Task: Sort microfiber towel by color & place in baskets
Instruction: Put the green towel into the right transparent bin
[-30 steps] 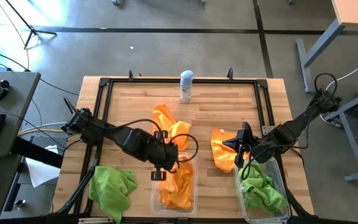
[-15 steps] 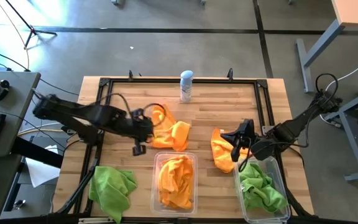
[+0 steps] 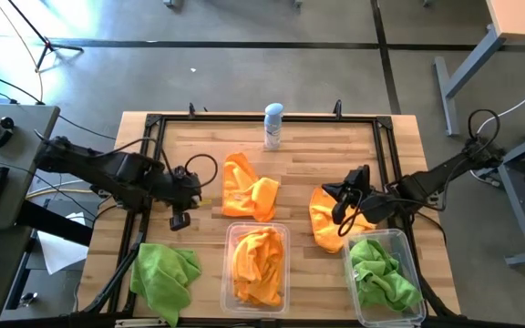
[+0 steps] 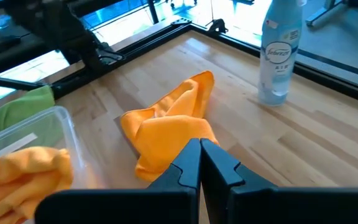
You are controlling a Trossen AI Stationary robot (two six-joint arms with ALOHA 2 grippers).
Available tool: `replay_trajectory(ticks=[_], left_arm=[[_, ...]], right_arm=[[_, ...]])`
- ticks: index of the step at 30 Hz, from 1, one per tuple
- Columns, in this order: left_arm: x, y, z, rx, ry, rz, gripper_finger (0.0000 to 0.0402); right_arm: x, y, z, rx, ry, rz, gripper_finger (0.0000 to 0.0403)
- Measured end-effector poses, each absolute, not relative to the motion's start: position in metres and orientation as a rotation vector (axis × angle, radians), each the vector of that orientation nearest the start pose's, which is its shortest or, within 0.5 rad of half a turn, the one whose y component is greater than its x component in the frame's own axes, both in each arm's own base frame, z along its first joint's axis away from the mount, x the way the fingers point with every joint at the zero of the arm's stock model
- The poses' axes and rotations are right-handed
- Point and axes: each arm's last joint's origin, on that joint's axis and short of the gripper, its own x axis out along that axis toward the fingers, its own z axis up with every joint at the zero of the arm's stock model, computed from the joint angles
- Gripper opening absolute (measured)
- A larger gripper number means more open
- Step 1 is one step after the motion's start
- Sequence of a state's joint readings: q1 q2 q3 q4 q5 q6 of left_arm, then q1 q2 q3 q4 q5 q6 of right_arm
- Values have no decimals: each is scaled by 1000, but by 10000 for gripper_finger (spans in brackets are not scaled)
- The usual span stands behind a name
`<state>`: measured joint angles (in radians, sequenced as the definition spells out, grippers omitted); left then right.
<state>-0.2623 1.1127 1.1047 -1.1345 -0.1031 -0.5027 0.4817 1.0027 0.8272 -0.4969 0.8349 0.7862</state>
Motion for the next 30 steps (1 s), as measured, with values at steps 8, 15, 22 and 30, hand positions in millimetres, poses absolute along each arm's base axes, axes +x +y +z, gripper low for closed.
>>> replay_trajectory(ticks=[8,15,22,30], left_arm=[[180,-49,288,-250,1194,174,25],[180,-49,284,-295,1195,208,25],[181,-50,284,-328,1181,210,25],[180,-78,278,-519,1272,196,22]], right_arm=[[187,68,288,355,371,-532,0],[188,69,287,372,401,-489,0],[188,72,285,410,467,-389,0],[188,75,284,445,529,-292,0]])
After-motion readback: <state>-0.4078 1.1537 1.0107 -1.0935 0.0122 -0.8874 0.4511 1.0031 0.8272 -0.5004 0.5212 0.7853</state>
